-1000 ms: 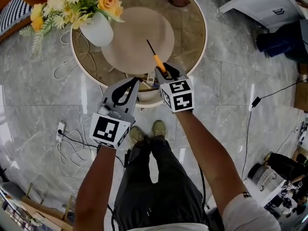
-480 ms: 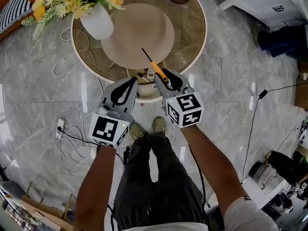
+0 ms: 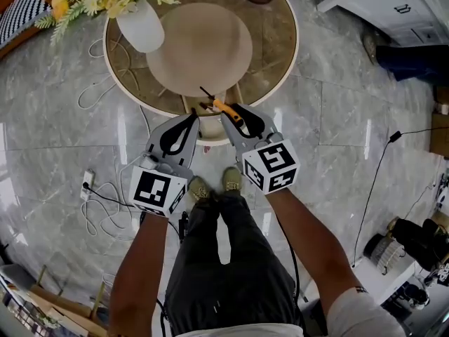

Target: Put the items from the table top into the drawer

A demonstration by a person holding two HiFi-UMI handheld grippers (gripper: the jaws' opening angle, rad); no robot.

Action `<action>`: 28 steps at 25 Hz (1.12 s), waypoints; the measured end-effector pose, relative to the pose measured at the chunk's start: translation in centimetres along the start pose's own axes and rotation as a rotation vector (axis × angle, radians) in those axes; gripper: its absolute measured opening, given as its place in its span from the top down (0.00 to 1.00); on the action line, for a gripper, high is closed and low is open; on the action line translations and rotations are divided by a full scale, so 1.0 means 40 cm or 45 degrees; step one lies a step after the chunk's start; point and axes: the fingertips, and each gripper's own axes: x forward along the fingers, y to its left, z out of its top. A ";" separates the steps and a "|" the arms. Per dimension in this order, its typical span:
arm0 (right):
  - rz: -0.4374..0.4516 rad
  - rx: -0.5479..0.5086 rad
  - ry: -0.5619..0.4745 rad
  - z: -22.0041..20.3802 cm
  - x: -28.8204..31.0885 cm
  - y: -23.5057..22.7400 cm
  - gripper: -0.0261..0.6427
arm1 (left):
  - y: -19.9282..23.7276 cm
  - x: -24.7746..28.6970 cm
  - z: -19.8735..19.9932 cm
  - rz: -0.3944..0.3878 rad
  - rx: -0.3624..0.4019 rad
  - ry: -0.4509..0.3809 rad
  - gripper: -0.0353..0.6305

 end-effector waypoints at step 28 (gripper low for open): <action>0.209 -0.141 0.012 -0.011 -0.126 0.137 0.79 | -0.016 -0.090 -0.010 0.103 -0.034 -0.020 0.95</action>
